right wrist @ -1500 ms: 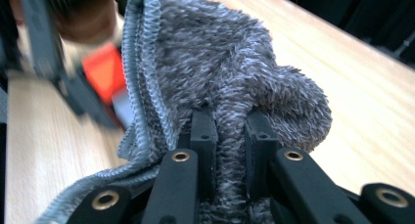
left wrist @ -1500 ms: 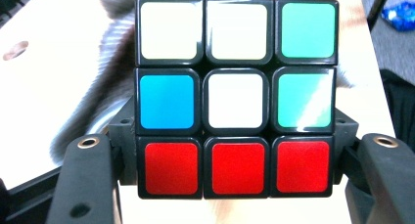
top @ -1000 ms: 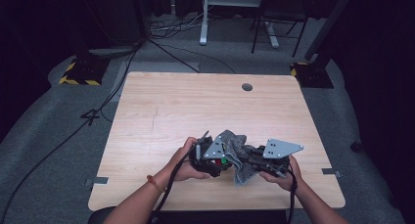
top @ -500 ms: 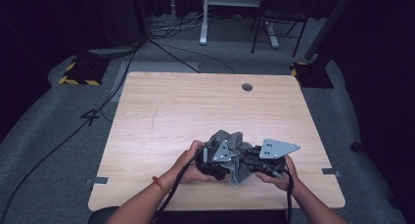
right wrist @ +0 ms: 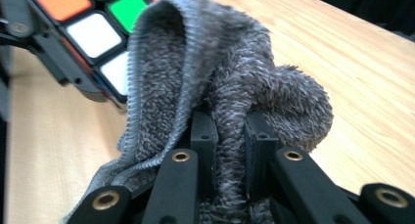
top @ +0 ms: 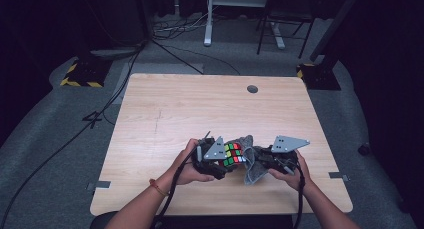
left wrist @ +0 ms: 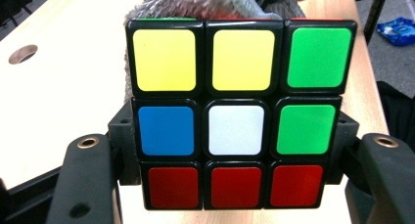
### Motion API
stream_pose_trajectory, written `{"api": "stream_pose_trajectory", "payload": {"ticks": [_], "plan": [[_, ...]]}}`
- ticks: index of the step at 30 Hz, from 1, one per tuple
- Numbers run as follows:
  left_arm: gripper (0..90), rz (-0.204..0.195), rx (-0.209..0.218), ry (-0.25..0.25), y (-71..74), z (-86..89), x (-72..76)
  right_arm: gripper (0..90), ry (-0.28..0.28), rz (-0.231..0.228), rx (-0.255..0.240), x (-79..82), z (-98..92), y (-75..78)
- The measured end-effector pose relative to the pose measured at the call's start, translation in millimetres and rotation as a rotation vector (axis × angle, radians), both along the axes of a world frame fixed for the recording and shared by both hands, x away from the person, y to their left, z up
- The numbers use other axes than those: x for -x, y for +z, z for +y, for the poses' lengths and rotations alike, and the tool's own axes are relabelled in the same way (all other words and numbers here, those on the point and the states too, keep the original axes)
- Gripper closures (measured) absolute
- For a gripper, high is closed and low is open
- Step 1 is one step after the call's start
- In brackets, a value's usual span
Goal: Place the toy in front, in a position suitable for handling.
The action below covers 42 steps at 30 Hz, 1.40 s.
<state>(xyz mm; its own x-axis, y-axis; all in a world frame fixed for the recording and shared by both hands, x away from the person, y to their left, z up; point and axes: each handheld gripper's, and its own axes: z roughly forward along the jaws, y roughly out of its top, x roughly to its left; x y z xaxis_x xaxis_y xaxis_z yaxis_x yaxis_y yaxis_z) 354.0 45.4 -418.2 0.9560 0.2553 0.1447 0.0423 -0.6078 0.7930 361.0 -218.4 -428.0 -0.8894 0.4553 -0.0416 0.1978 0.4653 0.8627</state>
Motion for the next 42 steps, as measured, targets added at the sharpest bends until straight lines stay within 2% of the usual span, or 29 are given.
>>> {"api": "stream_pose_trajectory", "payload": {"ticks": [1, 3, 4, 6, 8, 10, 13, 15, 16, 23, 29, 33, 35, 37, 39, 40, 42], "plan": [[33.4, -0.006, -0.018, -0.001, -0.9, -1.3, 0.6, 78.9, 0.006, -0.003, 0.004, 0.7, 1.4, -0.1], [33.4, -0.002, -0.018, -0.008, -2.7, -2.9, 1.3, 79.0, 0.04, 0.014, -0.02, 3.4, 5.2, -0.3], [33.4, -0.005, -0.023, -0.01, -3.3, -3.6, 1.4, 79.0, 0.043, 0.0, -0.003, 6.0, 8.5, -0.1], [33.3, -0.004, -0.021, -0.014, -3.2, -2.5, 1.4, 79.1, 0.042, 0.001, -0.008, 6.4, 8.6, 0.0], [33.3, 0.01, -0.004, -0.017, -3.4, -1.7, 0.9, 79.0, 0.05, 0.018, -0.042, 6.2, 6.2, 0.4], [33.1, 0.013, -0.017, -0.012, -6.0, -3.3, -0.1, 79.0, 0.051, 0.021, -0.059, 6.1, 5.6, 1.3], [32.9, 0.019, -0.039, -0.005, -10.4, -7.1, -0.4, 79.1, 0.057, 0.006, -0.076, 7.7, 6.5, 4.2], [32.9, 0.017, -0.045, -0.011, -11.3, -8.5, -0.4, 79.1, 0.057, -0.011, -0.066, 10.4, 8.1, 6.6], [32.9, 0.016, -0.045, -0.013, -11.4, -8.5, -0.5, 79.1, 0.052, -0.034, -0.05, 13.2, 9.8, 8.4], [33.1, 0.02, -0.032, -0.019, -9.1, -6.5, -2.0, 79.0, 0.051, -0.05, -0.053, 14.8, 9.9, 12.5], [33.1, 0.028, -0.092, -0.007, -15.7, -13.9, -3.2, 79.0, 0.074, -0.086, -0.107, 22.2, 7.9, 29.3], [33.2, 0.038, -0.107, -0.022, -18.6, -22.5, 0.0, 78.4, 0.13, -0.1, -0.049, 30.1, 26.8, 32.3], [33.2, 0.031, -0.126, -0.029, -19.1, -25.2, 1.7, 78.4, 0.146, -0.095, -0.037, 30.6, 32.6, 32.5], [33.2, 0.023, -0.128, -0.025, -19.4, -26.5, 2.6, 78.3, 0.151, -0.097, -0.027, 31.0, 35.2, 32.2], [33.3, 0.022, -0.138, -0.017, -18.9, -24.8, 1.6, 78.2, 0.137, -0.111, -0.007, 31.3, 38.2, 31.5], [33.3, 0.022, -0.128, -0.019, -18.7, -23.5, 0.4, 78.3, 0.109, -0.128, 0.014, 29.6, 36.6, 31.2], [33.3, 0.027, -0.123, -0.011, -16.6, -19.7, -0.3, 78.4, 0.088, -0.13, 0.017, 27.3, 33.9, 30.8]]}}
